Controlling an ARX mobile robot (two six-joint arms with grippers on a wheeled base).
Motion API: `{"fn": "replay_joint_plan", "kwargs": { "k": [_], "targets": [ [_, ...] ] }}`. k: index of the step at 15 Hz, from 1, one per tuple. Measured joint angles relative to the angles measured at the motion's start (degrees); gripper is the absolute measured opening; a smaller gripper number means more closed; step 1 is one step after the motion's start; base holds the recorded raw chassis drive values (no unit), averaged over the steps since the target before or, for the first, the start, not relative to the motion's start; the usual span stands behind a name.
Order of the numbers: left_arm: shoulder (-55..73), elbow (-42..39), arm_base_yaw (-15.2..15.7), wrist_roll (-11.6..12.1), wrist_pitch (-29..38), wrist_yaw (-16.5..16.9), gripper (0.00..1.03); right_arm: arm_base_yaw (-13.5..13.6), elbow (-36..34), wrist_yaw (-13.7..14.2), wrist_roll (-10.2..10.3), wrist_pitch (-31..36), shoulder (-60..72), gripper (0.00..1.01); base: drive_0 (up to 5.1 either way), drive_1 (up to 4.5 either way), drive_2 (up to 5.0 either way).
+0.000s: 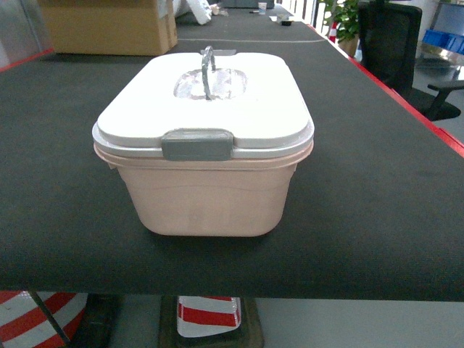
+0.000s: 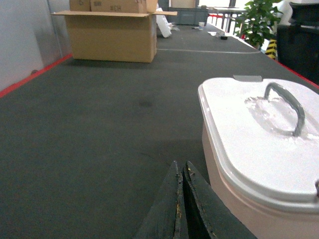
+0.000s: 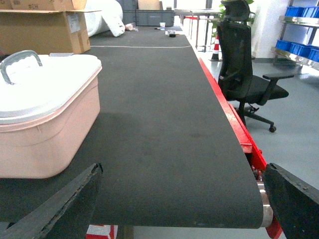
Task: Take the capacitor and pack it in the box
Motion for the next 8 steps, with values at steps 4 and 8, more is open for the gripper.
{"fn": "replay_joint_plan", "kwargs": {
  "k": [4, 8],
  "targets": [
    [-6.78, -5.57, 2.89, 0.02, -1.40, 2.78, 0.02, 0.00, 0.00, -0.02, 0.00, 0.00, 0.00, 0.98, 0.0, 0.00, 0.0],
    [-15.85, -10.32, 8.70, 0.09, -6.14, 9.18, 0.02, 0.00, 0.00, -0.02, -0.02, 0.02, 0.00, 0.98, 0.0, 0.00, 0.0]
  ]
}}
